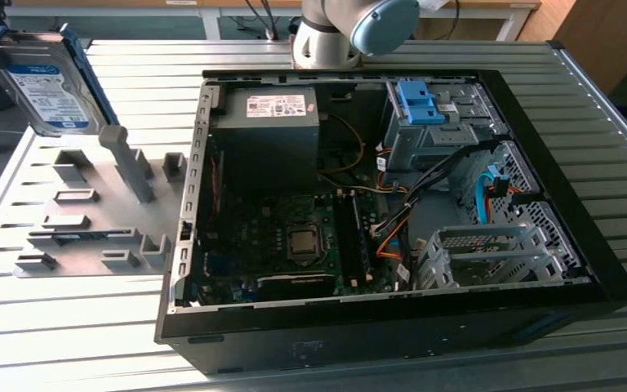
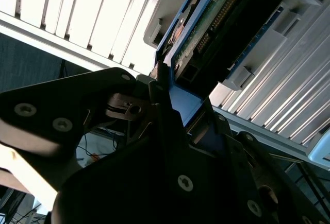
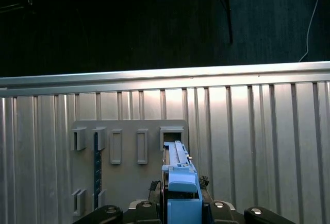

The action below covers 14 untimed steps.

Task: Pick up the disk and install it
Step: 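Pick up the disk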

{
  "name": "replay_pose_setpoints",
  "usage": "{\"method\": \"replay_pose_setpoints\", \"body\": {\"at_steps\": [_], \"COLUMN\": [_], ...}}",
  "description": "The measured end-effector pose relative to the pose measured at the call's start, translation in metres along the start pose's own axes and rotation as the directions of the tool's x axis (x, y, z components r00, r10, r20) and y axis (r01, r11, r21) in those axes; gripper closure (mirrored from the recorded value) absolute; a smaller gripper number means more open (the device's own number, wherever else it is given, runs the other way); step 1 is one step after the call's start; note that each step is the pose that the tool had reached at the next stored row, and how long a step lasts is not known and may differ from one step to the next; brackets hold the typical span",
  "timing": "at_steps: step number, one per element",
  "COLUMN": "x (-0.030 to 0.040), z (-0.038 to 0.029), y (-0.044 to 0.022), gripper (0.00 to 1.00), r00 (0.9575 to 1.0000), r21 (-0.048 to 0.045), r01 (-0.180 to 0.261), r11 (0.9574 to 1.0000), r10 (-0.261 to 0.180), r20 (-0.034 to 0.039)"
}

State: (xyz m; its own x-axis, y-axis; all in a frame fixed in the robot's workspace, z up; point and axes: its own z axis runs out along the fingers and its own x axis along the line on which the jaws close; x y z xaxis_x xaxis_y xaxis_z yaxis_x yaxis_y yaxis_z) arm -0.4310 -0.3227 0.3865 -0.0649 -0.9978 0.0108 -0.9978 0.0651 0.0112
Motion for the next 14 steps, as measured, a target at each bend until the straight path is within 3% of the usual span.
{"method": "replay_pose_setpoints", "body": {"at_steps": [14], "x": [0.0], "z": [-0.0041], "y": [0.0], "gripper": [0.64], "r00": [1.0], "r21": [0.0], "r01": [0.0], "r11": [1.0], "r10": [0.0], "r20": [0.0]}}
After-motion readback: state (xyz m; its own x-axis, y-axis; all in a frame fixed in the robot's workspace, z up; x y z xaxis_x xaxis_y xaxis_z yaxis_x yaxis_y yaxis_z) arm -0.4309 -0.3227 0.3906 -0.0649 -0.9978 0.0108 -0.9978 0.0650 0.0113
